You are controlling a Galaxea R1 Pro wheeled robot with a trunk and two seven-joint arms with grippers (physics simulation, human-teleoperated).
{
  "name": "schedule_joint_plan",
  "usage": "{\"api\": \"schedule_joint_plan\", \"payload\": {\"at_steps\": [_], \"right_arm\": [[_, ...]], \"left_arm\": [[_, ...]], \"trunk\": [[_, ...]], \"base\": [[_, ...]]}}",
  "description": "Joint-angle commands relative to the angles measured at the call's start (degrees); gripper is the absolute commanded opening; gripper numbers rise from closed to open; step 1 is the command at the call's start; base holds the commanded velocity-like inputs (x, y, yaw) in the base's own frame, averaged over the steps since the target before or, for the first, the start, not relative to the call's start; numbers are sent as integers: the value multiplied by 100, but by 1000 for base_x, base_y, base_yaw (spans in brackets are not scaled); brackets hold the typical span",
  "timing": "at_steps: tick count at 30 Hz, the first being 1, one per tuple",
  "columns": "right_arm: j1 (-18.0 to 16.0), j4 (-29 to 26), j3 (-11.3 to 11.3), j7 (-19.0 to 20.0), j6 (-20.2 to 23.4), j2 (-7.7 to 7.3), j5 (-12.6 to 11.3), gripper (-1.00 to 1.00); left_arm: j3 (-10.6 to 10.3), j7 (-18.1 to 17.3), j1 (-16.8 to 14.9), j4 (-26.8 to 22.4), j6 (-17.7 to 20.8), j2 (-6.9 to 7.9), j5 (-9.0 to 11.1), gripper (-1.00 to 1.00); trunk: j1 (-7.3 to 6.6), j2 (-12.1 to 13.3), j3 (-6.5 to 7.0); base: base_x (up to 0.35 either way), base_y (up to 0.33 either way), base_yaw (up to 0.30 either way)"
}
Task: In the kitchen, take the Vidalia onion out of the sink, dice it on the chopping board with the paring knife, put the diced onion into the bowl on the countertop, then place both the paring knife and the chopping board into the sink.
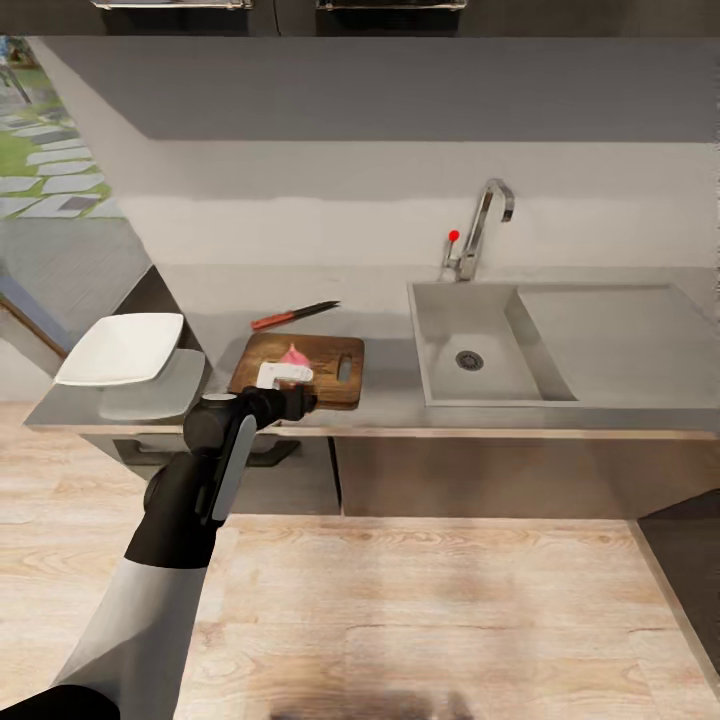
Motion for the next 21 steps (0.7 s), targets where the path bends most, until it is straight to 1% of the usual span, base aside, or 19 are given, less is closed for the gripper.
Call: {"api": "schedule_joint_plan", "payload": {"at_steps": [1,18,21], "right_arm": [[3,-8,5,-12,-9,-1,-11,100],[3,-8,4,-12,-9,-1,-11,100],[3,-8,3,-12,-9,-1,-11,100]], "left_arm": [[0,8,-5,-3,25,-2,13,100],[0,8,11,15,20,-2,29,100],[0,8,143,10,13,-2,23,100]], "trunk": [[0,-10,-8],[0,-10,-8],[0,-10,-8]], "base": [[-331,0,0],[-331,0,0],[-303,0,0]]}}
